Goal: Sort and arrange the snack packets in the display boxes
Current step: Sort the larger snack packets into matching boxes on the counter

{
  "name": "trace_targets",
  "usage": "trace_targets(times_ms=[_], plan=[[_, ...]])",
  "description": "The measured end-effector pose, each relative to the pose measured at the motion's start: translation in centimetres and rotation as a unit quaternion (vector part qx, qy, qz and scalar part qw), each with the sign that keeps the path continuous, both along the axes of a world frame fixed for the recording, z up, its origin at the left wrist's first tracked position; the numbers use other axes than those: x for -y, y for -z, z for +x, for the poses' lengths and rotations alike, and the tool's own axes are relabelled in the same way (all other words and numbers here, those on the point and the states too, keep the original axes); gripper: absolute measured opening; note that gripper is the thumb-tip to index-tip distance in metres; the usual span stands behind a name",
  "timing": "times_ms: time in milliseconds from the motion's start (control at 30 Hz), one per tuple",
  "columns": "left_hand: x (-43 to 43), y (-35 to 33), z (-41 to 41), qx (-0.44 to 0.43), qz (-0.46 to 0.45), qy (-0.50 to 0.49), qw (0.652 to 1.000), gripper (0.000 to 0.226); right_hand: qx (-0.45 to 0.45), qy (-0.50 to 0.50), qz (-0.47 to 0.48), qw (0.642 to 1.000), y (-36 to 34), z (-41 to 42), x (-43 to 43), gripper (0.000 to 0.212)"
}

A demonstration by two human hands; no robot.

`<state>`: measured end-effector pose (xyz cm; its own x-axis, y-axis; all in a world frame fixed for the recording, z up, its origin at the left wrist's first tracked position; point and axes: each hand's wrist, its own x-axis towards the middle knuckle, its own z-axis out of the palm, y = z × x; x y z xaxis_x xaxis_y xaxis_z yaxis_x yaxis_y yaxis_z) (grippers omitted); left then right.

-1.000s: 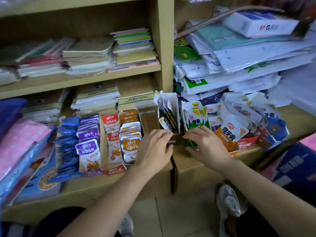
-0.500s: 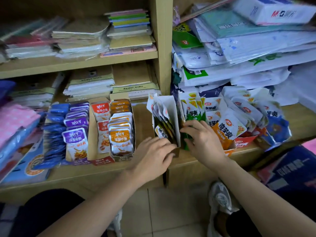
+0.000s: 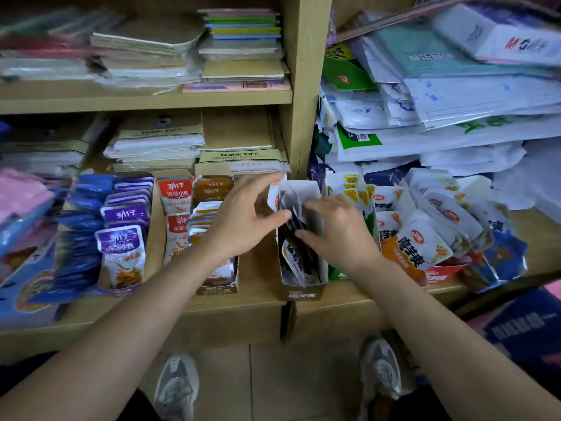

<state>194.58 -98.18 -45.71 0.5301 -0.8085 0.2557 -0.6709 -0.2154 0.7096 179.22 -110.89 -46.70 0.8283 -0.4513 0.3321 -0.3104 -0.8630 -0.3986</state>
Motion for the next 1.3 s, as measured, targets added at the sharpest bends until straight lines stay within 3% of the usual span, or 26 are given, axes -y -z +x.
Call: trace_targets(times_ms=[33, 200, 300, 433, 533, 667, 800, 867, 1000, 1100, 1200, 1267, 1300], plan=[[0.2, 0.4, 0.4, 0.019, 0.006, 0.018, 1.000, 0.048, 0.013, -0.008, 0.010, 1.000, 0.0, 0.0, 0.2, 0.013], [0.6, 1.4, 1.0, 0.059, -0.034, 0.014, 0.998, 0.030, 0.086, 0.065, 0.110, 0.988, 0.0, -0.1, 2.9, 0.032], [0.5, 1.4, 1.4, 0.084, -0.059, 0.020, 0.995, 0.031, 0.146, 0.105, 0.173, 0.968, -0.6, 0.1, 3.3, 0.040], [0.6, 1.4, 1.5, 0.115, -0.055, 0.030, 0.991, 0.047, 0.184, 0.113, 0.204, 0.955, -1.1, 0.6, 3.2, 0.032], [1.3, 1.1, 1.3, 0.163, 0.004, 0.037, 0.986, 0.044, 0.196, 0.093, 0.225, 0.950, -1.4, 0.9, 3.1, 0.025], [1.9, 0.7, 0.8, 0.153, 0.038, 0.036, 0.987, 0.016, 0.200, 0.071, 0.228, 0.950, -1.7, 1.5, 3.1, 0.010], [2.2, 0.8, 0.5, 0.146, -0.058, 0.007, 0.988, 0.013, 0.128, 0.044, 0.185, 0.973, -1.8, 2.2, 3.8, 0.019], [2.3, 0.8, 0.5, 0.150, -0.101, -0.005, 0.984, 0.013, 0.082, 0.040, 0.161, 0.983, -1.6, 2.3, 4.1, 0.010], [3.1, 1.1, 0.5, 0.118, -0.163, -0.015, 0.979, 0.016, 0.096, 0.001, 0.278, 0.956, -1.6, 1.3, 4.3, 0.049], [3.6, 1.0, 0.4, 0.097, -0.179, -0.025, 0.979, 0.017, 0.041, -0.009, 0.151, 0.988, -1.1, 1.2, 3.8, 0.055], [4.0, 0.7, 0.1, 0.077, -0.187, -0.023, 0.979, 0.018, 0.067, -0.007, 0.084, 0.994, -0.3, 2.2, 3.4, 0.025], [4.0, 0.5, 0.1, 0.072, -0.198, -0.004, 0.978, 0.018, 0.090, -0.006, 0.097, 0.991, -0.2, 2.6, 3.5, 0.007], [3.8, 0.4, 0.2, 0.075, -0.199, -0.001, 0.977, 0.021, 0.098, -0.001, 0.117, 0.988, -0.2, 2.6, 3.7, 0.008]])
